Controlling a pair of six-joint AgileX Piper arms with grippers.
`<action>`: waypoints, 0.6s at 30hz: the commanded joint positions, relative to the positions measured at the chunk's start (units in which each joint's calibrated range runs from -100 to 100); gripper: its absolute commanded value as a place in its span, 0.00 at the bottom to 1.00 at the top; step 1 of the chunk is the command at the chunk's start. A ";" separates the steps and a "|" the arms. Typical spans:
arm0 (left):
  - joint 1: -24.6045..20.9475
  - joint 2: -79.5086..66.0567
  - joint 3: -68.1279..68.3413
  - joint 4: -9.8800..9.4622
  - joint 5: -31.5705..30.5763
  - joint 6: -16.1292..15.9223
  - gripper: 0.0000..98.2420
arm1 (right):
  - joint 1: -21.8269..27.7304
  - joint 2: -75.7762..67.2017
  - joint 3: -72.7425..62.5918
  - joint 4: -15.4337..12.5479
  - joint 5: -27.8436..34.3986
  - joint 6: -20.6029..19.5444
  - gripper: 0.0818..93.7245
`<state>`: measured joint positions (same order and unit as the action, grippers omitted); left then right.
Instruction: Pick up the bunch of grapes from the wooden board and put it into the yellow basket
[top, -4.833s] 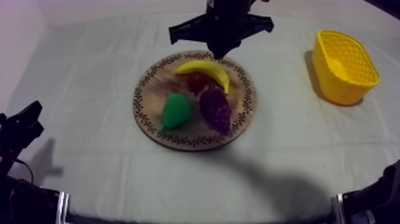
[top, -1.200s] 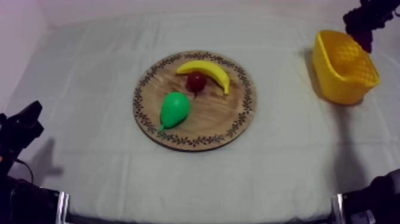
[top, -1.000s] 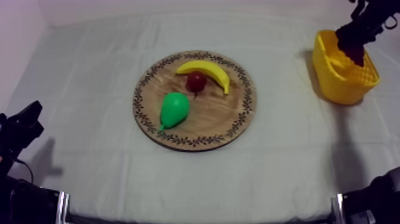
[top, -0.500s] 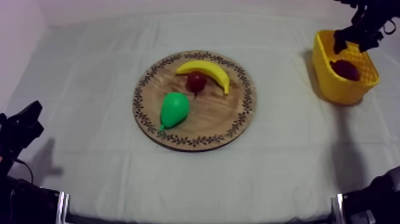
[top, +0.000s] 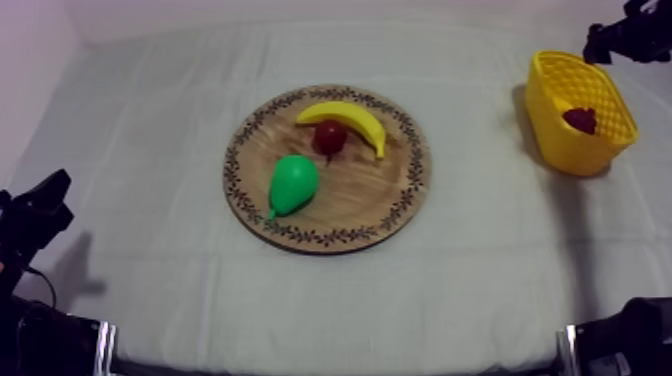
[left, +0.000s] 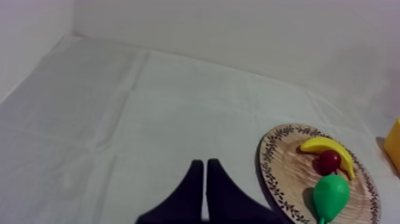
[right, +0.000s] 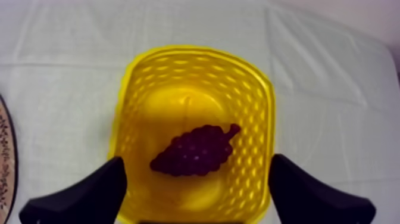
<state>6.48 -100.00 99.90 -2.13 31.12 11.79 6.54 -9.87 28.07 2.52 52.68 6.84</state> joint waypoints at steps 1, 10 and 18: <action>-0.01 0.00 -0.01 0.00 0.00 0.01 0.00 | -0.75 -11.25 6.11 0.65 -0.41 -0.56 0.69; -0.01 0.00 -0.01 0.00 0.00 0.01 0.00 | -4.20 -34.77 25.27 2.39 -3.65 -3.30 0.61; -0.01 0.00 -0.01 0.00 0.00 0.01 0.00 | -7.82 -53.60 42.47 2.47 -5.97 -4.95 0.47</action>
<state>6.48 -100.00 99.90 -2.13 31.12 11.79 -0.89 -55.04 63.91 4.78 47.80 2.13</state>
